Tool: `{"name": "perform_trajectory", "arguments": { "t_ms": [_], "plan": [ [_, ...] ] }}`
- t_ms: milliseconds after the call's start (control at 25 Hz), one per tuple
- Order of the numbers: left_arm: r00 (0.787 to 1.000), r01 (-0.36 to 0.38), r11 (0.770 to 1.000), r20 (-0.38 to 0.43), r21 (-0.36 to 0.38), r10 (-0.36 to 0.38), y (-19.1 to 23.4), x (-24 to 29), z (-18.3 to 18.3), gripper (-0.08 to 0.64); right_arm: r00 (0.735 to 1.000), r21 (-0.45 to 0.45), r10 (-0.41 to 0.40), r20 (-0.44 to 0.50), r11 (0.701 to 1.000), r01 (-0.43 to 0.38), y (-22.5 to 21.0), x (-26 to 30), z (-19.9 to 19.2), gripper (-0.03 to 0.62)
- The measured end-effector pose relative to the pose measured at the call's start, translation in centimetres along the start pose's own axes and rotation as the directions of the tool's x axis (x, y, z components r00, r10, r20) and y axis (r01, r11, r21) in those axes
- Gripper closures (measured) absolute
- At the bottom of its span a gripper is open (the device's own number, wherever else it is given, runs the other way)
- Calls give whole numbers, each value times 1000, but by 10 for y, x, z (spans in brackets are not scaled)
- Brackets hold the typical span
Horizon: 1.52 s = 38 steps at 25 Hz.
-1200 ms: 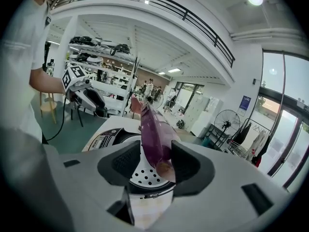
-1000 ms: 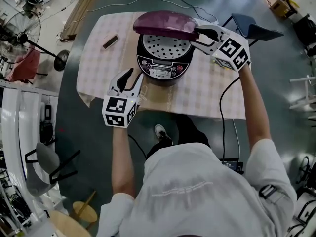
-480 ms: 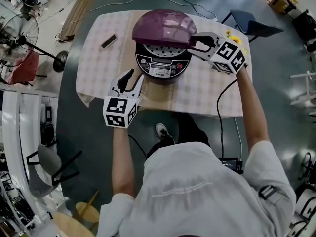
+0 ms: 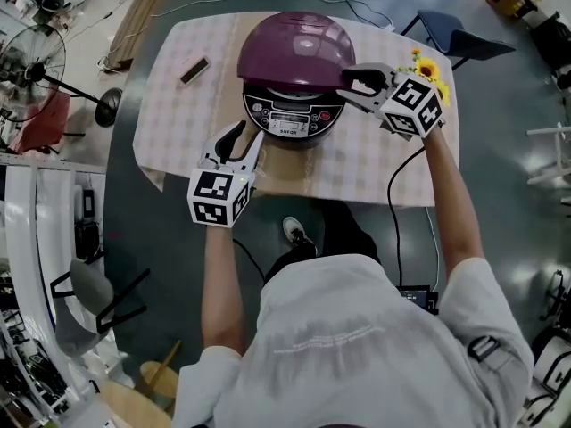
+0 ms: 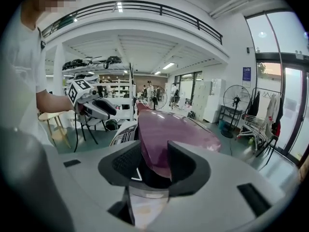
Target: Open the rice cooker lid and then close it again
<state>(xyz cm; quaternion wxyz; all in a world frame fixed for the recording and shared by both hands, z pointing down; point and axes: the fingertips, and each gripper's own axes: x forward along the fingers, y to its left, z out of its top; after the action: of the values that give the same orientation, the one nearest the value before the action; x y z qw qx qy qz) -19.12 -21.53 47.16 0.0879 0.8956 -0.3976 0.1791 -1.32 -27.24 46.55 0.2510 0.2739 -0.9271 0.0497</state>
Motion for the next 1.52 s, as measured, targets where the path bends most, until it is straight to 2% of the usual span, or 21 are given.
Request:
{"name": "perform_trajectory", "arguments": {
  "t_ms": [440, 720, 920, 1360, 1520],
  "plan": [
    [1000, 24, 1000, -15, -8, -24, 0, 15, -6, 405, 997, 34, 31, -67, 999, -29, 11, 16, -32, 414],
    [999, 41, 999, -25, -19, -42, -1, 23, -11, 405, 996, 70, 18, -85, 997, -12, 11, 22, -41, 438],
    [998, 45, 999, -41, -26, -46, -1, 24, -18, 405, 996, 71, 0, -87, 997, 6, 8, 23, -43, 468],
    [998, 45, 998, -41, -34, -46, 2, 28, -21, 405, 982, 42, -22, -186, 999, 31, 9, 29, -47, 469],
    [998, 49, 998, -38, -35, -51, 0, 30, -20, 405, 981, 43, -22, -192, 999, 31, 10, 29, -48, 469]
  ]
}}
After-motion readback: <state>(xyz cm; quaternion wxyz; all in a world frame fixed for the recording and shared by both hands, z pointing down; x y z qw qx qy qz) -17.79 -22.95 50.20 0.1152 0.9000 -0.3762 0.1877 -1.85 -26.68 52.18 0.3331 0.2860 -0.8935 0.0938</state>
